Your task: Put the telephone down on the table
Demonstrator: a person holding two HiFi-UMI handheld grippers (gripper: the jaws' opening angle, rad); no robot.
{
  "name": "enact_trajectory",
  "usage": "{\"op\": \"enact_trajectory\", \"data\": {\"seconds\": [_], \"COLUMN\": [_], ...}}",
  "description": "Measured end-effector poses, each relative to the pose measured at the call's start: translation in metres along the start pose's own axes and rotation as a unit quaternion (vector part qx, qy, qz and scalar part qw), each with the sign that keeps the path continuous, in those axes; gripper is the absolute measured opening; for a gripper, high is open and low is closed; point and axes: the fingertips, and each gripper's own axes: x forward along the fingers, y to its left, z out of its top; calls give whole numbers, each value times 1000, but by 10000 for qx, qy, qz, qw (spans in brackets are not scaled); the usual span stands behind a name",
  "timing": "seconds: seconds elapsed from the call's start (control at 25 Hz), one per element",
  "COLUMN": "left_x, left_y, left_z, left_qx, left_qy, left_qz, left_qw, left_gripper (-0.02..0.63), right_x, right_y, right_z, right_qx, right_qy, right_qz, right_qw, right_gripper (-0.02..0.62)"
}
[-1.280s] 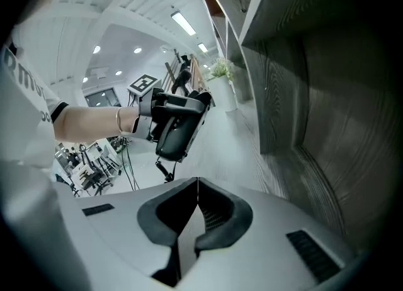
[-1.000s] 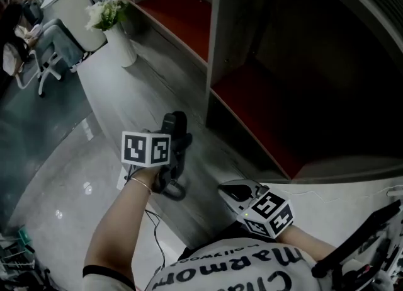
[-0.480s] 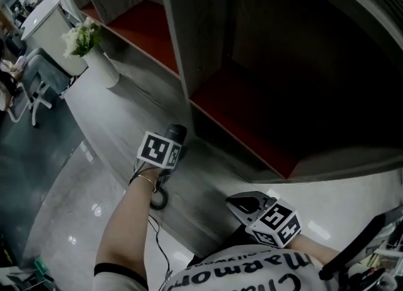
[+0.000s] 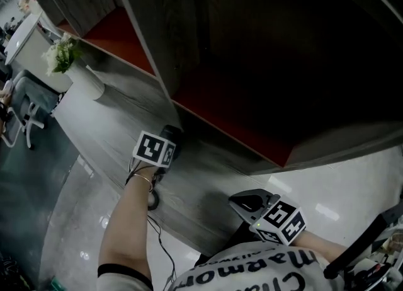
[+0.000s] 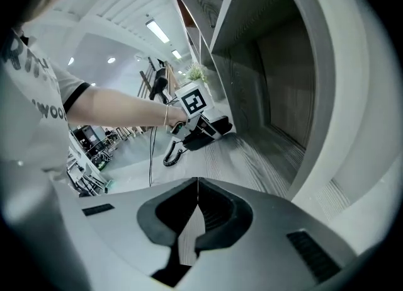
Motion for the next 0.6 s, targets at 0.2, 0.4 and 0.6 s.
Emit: {"op": "enact_trajectory", "data": {"seconds": [0.2,0.4,0.6], "left_x": [4,9,13], "left_y": [-1,-13,-12], "left_z": [-1,-12,-6], "left_qx": [18,435,693], "left_qy": [152,659,470], "left_qz": [13,109,212], "left_qw": [9999,9968,9963], "left_gripper": [276,276,276], "right_x": [-1,-2,-6], "right_y": [2,4,3], "right_z": [1,0,-1], "right_qx": [52,65,86], "right_qy": [-33,-44,-84], "right_qz": [-55,-81,-119], "right_qw": [10000,9999,9999], "right_gripper": [12,12,12]}}
